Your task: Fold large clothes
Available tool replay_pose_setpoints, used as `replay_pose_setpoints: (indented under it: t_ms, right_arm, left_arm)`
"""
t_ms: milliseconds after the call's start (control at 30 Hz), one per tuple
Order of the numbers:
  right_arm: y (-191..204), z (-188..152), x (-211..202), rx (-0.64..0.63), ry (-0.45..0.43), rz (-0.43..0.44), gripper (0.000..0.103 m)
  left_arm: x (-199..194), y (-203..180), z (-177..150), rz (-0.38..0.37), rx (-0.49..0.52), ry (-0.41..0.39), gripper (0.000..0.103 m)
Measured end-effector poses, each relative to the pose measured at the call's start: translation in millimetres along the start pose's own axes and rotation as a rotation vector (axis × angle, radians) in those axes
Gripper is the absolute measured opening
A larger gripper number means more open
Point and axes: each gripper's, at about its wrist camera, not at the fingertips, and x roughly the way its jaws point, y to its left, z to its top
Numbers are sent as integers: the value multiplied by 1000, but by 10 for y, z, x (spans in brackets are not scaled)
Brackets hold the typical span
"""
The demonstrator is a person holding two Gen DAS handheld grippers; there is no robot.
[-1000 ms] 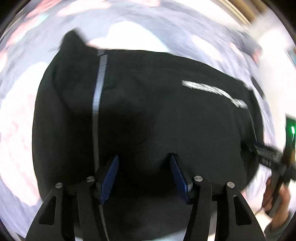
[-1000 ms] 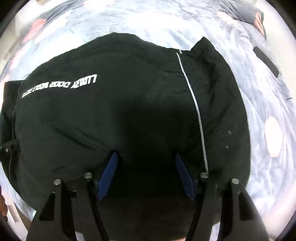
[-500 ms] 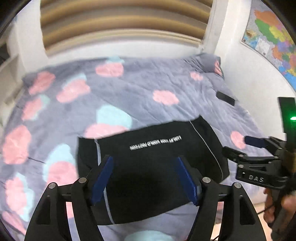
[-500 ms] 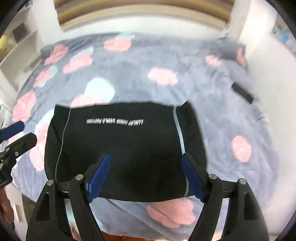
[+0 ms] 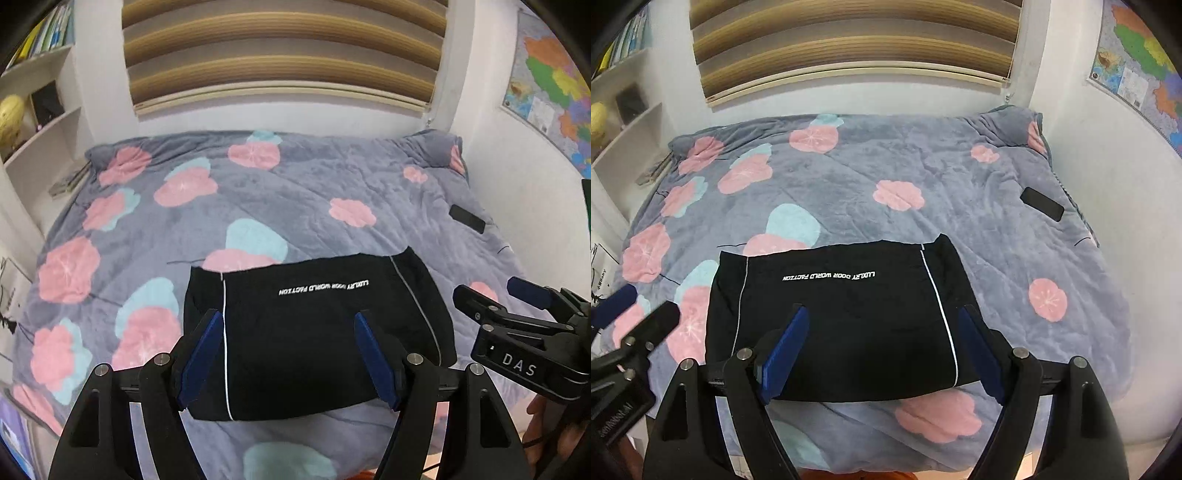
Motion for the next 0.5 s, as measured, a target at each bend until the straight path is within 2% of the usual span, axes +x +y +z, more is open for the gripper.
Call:
replay_pose_setpoints:
  t_ms: [500]
  right_arm:
    - [95,-69,123,0,48,29,83]
  left_arm:
    - [120,131,-98,31,-64,44,75]
